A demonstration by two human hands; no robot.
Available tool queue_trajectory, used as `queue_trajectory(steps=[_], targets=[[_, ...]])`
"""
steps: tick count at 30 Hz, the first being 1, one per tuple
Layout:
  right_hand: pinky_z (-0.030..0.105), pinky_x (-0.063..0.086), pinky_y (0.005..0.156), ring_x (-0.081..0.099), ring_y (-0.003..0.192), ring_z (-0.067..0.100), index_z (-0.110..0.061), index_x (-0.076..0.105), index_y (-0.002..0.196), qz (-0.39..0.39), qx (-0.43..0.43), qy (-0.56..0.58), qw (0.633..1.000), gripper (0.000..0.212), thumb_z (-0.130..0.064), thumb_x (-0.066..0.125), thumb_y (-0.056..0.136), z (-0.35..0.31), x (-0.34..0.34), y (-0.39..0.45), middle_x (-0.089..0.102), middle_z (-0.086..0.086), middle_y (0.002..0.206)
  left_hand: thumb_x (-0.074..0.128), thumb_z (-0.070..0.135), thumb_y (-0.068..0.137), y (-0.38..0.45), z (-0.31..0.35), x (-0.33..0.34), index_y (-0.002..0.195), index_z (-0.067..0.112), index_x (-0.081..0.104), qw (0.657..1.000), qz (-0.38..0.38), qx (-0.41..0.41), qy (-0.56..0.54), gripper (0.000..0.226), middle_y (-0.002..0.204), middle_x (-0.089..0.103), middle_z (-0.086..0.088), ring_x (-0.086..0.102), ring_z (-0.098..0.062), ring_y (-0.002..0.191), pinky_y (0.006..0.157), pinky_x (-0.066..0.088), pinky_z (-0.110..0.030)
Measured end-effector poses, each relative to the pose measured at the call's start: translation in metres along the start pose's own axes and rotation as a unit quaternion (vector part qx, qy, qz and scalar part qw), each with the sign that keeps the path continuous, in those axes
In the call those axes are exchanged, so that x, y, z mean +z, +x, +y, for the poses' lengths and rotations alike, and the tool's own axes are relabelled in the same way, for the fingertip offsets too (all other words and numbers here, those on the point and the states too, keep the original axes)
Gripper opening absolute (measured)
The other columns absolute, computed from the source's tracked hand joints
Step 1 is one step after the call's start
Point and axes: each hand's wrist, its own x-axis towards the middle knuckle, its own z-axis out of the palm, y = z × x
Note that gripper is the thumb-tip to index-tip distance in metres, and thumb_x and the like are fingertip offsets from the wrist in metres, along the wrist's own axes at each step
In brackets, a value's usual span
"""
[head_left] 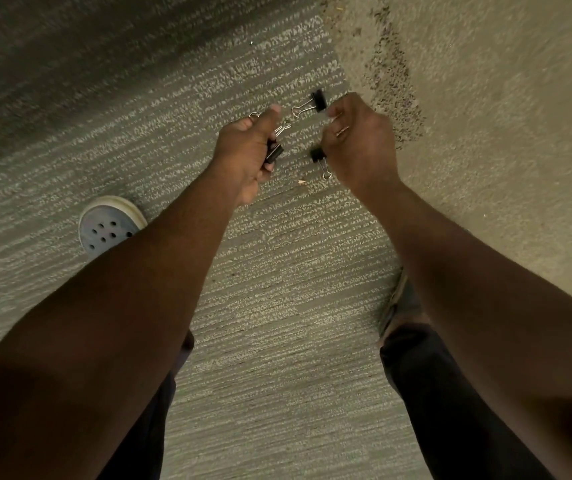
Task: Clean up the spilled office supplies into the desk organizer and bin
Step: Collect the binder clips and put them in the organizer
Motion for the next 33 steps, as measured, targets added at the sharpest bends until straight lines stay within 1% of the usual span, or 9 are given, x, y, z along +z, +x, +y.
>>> queue_trajectory(steps=[4, 7, 10, 15, 18, 21, 23, 28, 33], targets=[[0.015, 0.045, 0.068, 0.055, 0.085, 0.012, -0.013, 0.049, 0.129, -0.035, -0.110, -0.123, 0.986, 0.042, -0.002, 0.057, 0.090, 0.009, -0.002, 0.024, 0.055, 0.011, 0.123, 0.073, 0.046, 0.082, 0.003, -0.002, -0.009, 0.075, 0.018, 0.049, 0.999, -0.040, -0.013, -0.022, 0.037, 0.055, 0.053, 0.002, 0.038, -0.009, 0.041, 0.033, 0.025, -0.018], [0.019, 0.046, 0.074, 0.050, 0.084, 0.012, -0.013, 0.049, 0.131, -0.063, -0.151, -0.182, 0.970, 0.045, 0.002, 0.057, 0.090, 0.006, 0.002, 0.036, 0.048, 0.012, 0.128, 0.073, 0.048, 0.082, 0.003, -0.003, -0.013, 0.071, 0.019, 0.049, 0.997, -0.068, -0.019, -0.040, 0.038, 0.055, 0.050, 0.001, 0.038, -0.010, 0.041, 0.034, 0.024, -0.018], [0.022, 0.050, 0.076, 0.053, 0.085, 0.013, -0.011, 0.052, 0.125, -0.068, -0.152, -0.190, 0.968, 0.040, 0.003, 0.060, 0.088, 0.007, 0.005, 0.041, 0.048, 0.009, 0.124, 0.071, 0.049, 0.082, 0.001, -0.006, -0.014, 0.068, 0.020, 0.049, 0.996, -0.078, -0.020, -0.040, 0.039, 0.053, 0.049, 0.002, 0.037, -0.010, 0.041, 0.035, 0.024, -0.018], [0.024, 0.051, 0.079, 0.054, 0.090, 0.011, -0.010, 0.053, 0.114, -0.034, -0.082, -0.094, 0.992, 0.032, -0.023, 0.065, 0.088, 0.017, 0.003, 0.027, 0.057, 0.007, 0.111, 0.072, 0.047, 0.083, -0.011, -0.006, -0.021, 0.068, 0.020, 0.049, 0.995, -0.075, -0.030, -0.053, 0.039, 0.052, 0.049, 0.002, 0.037, -0.009, 0.040, 0.034, 0.023, -0.018], [0.026, 0.056, 0.060, 0.063, 0.076, 0.014, -0.013, 0.049, 0.105, -0.036, -0.019, -0.040, 0.998, 0.028, -0.022, 0.067, 0.086, 0.022, 0.003, 0.006, 0.063, 0.003, 0.091, 0.072, 0.047, 0.083, -0.018, -0.005, -0.028, 0.068, 0.020, 0.050, 0.995, -0.075, -0.030, -0.062, 0.038, 0.054, 0.049, 0.001, 0.037, -0.009, 0.040, 0.034, 0.024, -0.017], [0.019, 0.044, 0.049, 0.061, 0.072, 0.016, -0.013, 0.046, 0.106, -0.054, -0.016, -0.086, 0.995, 0.031, -0.026, 0.066, 0.087, 0.024, 0.013, -0.011, 0.063, 0.004, 0.092, 0.072, 0.047, 0.082, -0.022, -0.004, -0.033, 0.068, 0.021, 0.050, 0.995, -0.072, -0.028, -0.067, 0.037, 0.056, 0.049, 0.001, 0.037, -0.009, 0.040, 0.034, 0.024, -0.016], [0.017, 0.039, 0.054, 0.055, 0.079, 0.016, -0.011, 0.045, 0.111, -0.065, -0.019, -0.118, 0.991, 0.035, -0.028, 0.064, 0.088, 0.022, 0.022, -0.018, 0.058, 0.009, 0.102, 0.072, 0.047, 0.082, -0.023, -0.002, -0.035, 0.067, 0.021, 0.051, 0.995, -0.069, -0.023, -0.069, 0.037, 0.056, 0.049, 0.001, 0.037, -0.009, 0.040, 0.034, 0.024, -0.016], [0.030, 0.052, 0.086, 0.052, 0.098, 0.021, -0.010, 0.041, 0.123, -0.047, -0.060, -0.169, 0.983, 0.035, -0.025, 0.055, 0.093, 0.016, 0.040, -0.019, 0.046, 0.014, 0.119, 0.073, 0.049, 0.081, -0.023, -0.004, -0.038, 0.066, 0.022, 0.050, 0.995, -0.071, -0.010, -0.070, 0.038, 0.055, 0.049, 0.001, 0.039, -0.009, 0.039, 0.034, 0.024, -0.016], [0.033, 0.055, 0.083, 0.054, 0.098, 0.023, -0.012, 0.041, 0.125, -0.060, -0.071, -0.188, 0.978, 0.034, -0.022, 0.053, 0.094, 0.011, 0.040, -0.015, 0.048, 0.015, 0.118, 0.071, 0.049, 0.083, -0.034, -0.008, -0.049, 0.066, 0.022, 0.050, 0.989, -0.098, -0.003, -0.107, 0.038, 0.054, 0.048, 0.001, 0.038, -0.008, 0.040, 0.034, 0.024, -0.016]])
